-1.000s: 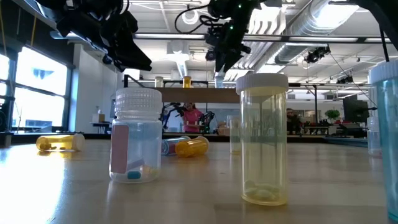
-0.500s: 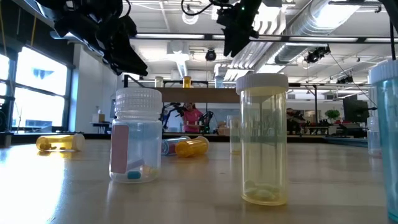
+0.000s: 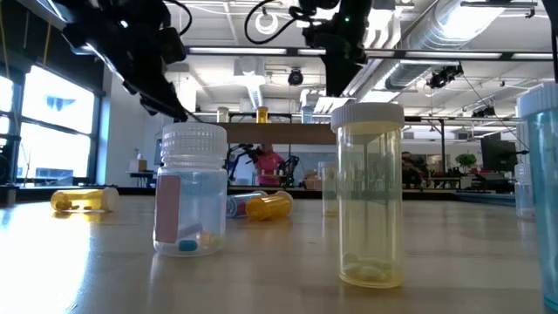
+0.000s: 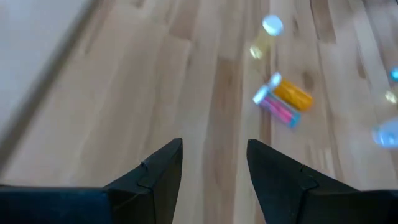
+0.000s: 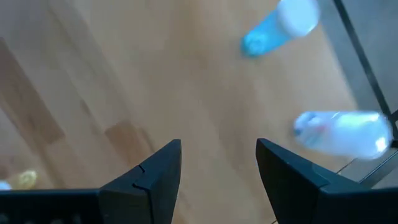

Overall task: Pick and place medicine bottles onto shelf by color
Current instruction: Put the left orange pill bottle on the shelf aligned with the orange pill bottle

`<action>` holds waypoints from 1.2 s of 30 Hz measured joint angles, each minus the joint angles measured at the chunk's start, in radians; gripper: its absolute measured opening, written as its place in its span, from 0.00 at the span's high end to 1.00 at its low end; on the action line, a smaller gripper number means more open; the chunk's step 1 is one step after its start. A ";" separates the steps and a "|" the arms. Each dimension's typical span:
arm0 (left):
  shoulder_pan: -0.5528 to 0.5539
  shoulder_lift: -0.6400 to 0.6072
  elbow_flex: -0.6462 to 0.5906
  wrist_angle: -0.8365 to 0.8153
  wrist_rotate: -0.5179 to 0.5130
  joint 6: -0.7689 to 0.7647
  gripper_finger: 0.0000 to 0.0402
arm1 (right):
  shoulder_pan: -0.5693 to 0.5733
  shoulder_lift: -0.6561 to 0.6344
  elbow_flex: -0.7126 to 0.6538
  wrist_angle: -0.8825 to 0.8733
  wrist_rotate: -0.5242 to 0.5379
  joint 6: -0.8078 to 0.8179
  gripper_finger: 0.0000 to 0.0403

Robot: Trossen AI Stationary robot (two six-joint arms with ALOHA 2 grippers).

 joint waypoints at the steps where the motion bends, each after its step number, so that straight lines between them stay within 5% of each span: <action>1: -0.009 0.000 0.000 -0.014 0.000 0.000 0.58 | 0.009 -0.009 -0.023 -0.001 0.000 0.014 0.51; 16: -0.161 0.001 0.000 -0.243 -0.006 -0.110 0.58 | 0.146 -0.113 -0.328 0.244 -0.051 0.142 0.51; 23: -0.286 0.001 0.000 -0.246 -0.015 -0.158 0.58 | 0.193 -0.113 -0.354 0.333 -0.053 0.142 0.51; 28: -0.364 0.008 0.000 -0.252 -0.133 -0.253 0.58 | 0.206 -0.113 -0.354 0.367 -0.053 0.114 0.51; 36: -0.463 0.052 0.000 -0.301 -0.186 -0.375 0.58 | 0.206 -0.113 -0.354 0.371 -0.052 0.098 0.51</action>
